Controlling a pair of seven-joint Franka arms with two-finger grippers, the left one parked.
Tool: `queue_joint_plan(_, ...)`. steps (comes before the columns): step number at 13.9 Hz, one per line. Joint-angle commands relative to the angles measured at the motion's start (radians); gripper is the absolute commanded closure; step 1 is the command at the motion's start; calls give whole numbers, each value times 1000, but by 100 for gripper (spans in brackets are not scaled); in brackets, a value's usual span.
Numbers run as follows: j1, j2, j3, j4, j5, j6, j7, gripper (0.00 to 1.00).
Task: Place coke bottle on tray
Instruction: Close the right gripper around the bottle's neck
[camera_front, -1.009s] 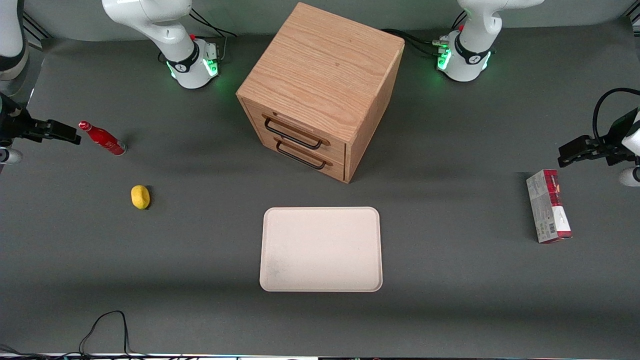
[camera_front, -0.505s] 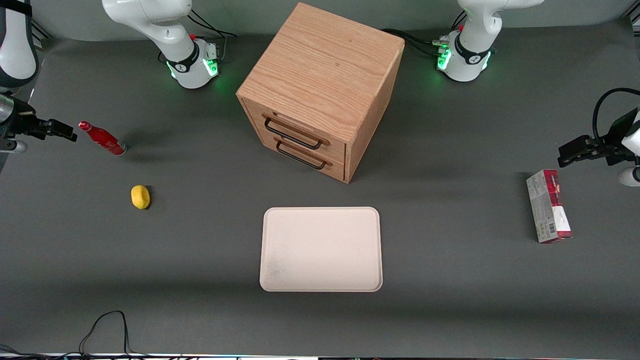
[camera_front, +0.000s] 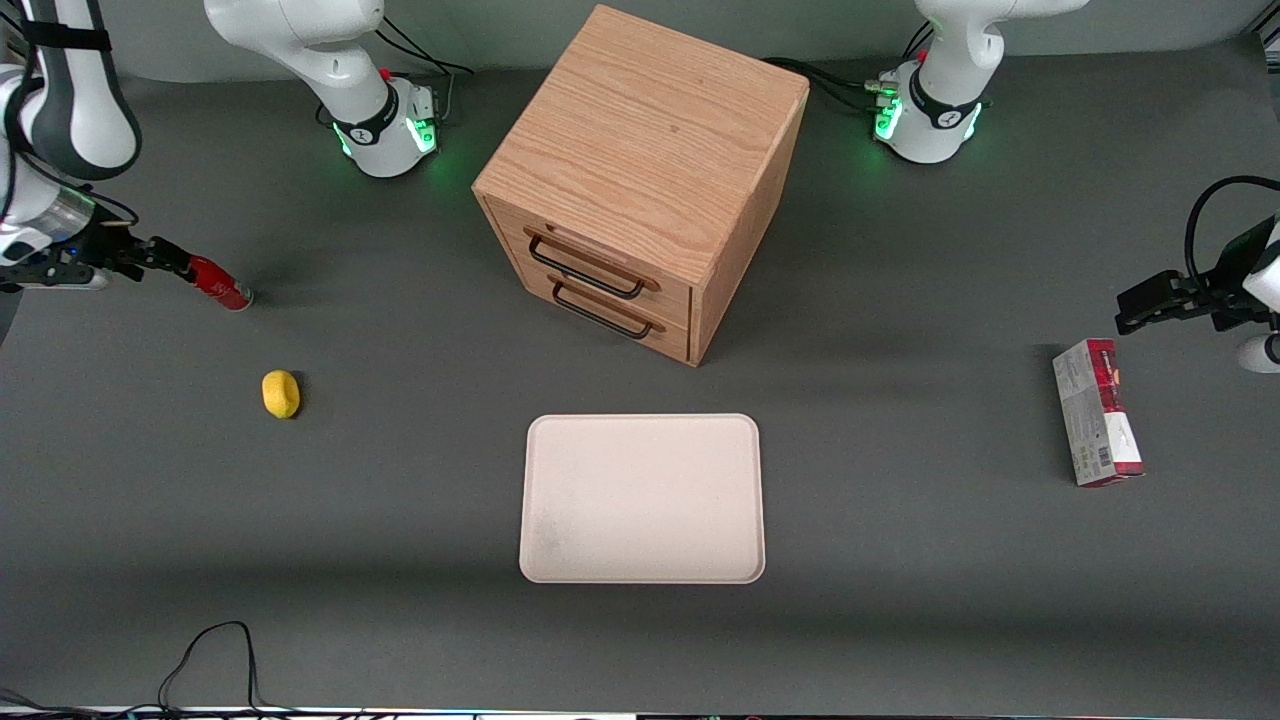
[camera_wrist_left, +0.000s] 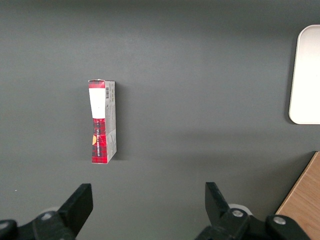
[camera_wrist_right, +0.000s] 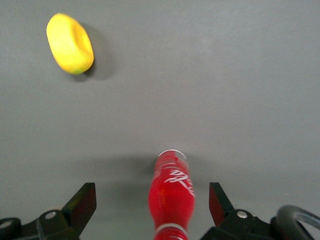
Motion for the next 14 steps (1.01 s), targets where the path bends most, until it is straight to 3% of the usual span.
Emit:
queue_joint_plan(1, 5, -37, -21, -52, -53, 36, -8, 0)
queue_joint_plan(3, -1, -37, -66, -55, -145, 38, -5, 0)
queue_joint_plan(9, -1, -37, -96, -67, -148, 36, -5, 2)
queue_joint_plan(10, -1, -35, -97, -67, -148, 36, -5, 15)
queue_joint_plan(11, -3, -35, -99, -67, -148, 30, -5, 47)
queue_joint_plan(13, -3, -32, -100, -66, -148, 21, -5, 94)
queue_joint_plan(14, -3, -32, -100, -64, -148, 13, -5, 100)
